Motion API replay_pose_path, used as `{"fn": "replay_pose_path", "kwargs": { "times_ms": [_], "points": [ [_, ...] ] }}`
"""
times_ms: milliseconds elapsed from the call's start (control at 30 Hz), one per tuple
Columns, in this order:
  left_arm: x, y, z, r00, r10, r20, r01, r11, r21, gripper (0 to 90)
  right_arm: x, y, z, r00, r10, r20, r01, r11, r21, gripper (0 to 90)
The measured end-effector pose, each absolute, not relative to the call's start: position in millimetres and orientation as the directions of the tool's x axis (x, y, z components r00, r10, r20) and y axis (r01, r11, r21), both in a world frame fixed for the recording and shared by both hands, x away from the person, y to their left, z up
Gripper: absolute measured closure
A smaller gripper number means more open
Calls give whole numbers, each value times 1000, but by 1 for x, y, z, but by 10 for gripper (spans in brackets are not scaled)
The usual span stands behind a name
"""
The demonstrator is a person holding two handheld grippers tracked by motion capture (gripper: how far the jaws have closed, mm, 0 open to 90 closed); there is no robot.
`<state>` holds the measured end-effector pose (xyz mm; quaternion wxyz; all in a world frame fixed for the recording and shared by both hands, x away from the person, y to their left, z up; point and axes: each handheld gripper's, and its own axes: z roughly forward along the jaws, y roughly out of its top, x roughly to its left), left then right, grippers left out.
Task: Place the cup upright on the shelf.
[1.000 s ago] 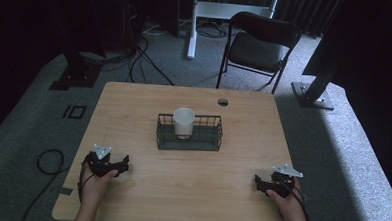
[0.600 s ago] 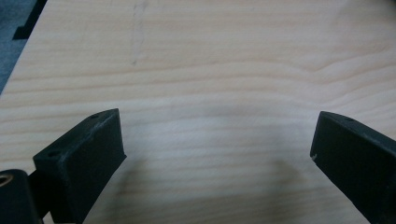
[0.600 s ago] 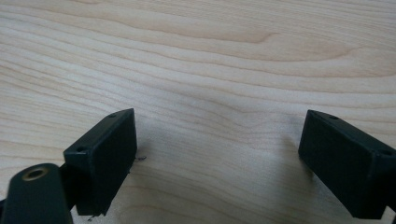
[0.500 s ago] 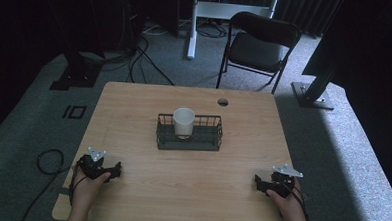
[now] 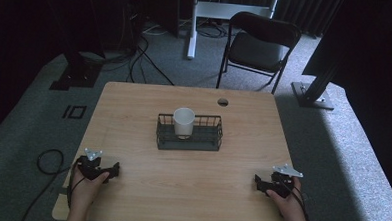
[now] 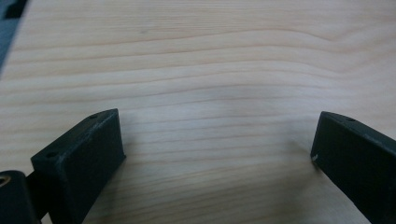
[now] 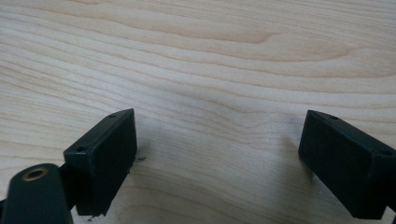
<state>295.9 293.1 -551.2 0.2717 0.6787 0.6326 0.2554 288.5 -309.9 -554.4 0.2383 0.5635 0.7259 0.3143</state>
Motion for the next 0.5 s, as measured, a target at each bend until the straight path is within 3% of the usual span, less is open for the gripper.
{"fn": "replay_pose_path", "kwargs": {
  "times_ms": [167,500],
  "points": [
    [296,292,-551,-16,1000,0,720,11,693,27,288,-310,-554,-251,968,8,669,167,725,109],
    [296,291,-551,-37,999,1,719,26,694,27,288,-310,-554,-251,968,8,669,167,725,110]
  ]
}}
